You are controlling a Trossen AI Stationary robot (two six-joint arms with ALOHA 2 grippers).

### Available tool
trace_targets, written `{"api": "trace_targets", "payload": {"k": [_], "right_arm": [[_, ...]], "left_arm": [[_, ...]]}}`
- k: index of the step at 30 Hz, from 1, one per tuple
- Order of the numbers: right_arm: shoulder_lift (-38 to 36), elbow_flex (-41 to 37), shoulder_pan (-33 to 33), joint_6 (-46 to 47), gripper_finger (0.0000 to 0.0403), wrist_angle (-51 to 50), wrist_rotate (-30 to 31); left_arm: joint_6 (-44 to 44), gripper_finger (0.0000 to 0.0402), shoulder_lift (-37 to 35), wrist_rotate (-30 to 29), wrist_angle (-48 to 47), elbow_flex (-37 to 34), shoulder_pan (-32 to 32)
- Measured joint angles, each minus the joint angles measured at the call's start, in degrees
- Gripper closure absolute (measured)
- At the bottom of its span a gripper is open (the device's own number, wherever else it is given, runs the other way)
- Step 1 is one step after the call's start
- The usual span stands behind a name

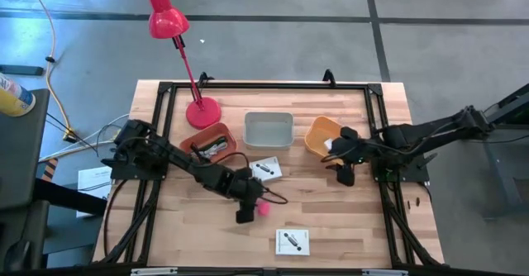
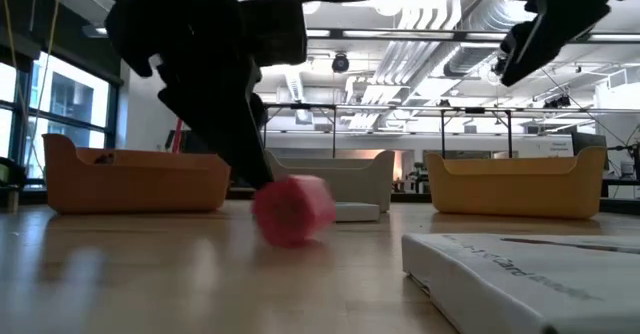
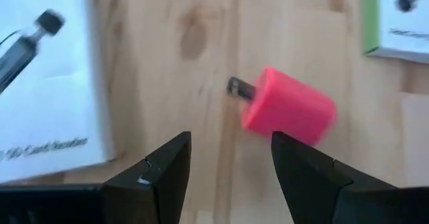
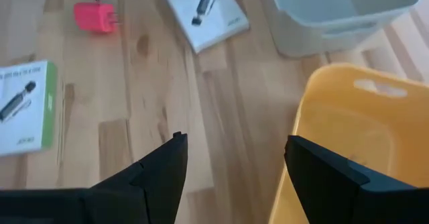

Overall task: Pick and place items into bin
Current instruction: Put the pink charger adapter into the orange bin

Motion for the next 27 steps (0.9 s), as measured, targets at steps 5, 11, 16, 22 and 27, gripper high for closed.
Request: {"api": "trace_targets", "payload": {"k": [5,11,16,22,27], "right_arm": [[-3.1,0.0,2.4,4.4,0.0164,-7.2,3.4],[-9.4,0.0,4.6,6.4,0.0164,-9.7,7.2],[-14.3,0.0,4.9,6.2,0.0164,-9.5,10.0],[-16.6,0.0,5.0,1.8,0.0164,-7.1,2.0],[-15.8,0.0,4.9,1.7,0.0164,-6.7,0.7]], "left_arm": [[-0.1,0.0209,0.0,0.9,-6.5,0.0,-0.5],[1.0,0.0209,0.8,7.1,-0.5,0.1,-1.8],[-0.4,0.0209,3.3,6.6,6.3,1.9,-1.8],[4.4,0.0247,8.5,6.8,5.2,9.7,-1.6],[6.4,0.0292,14.0,7.0,3.7,17.4,-1.6]]}}
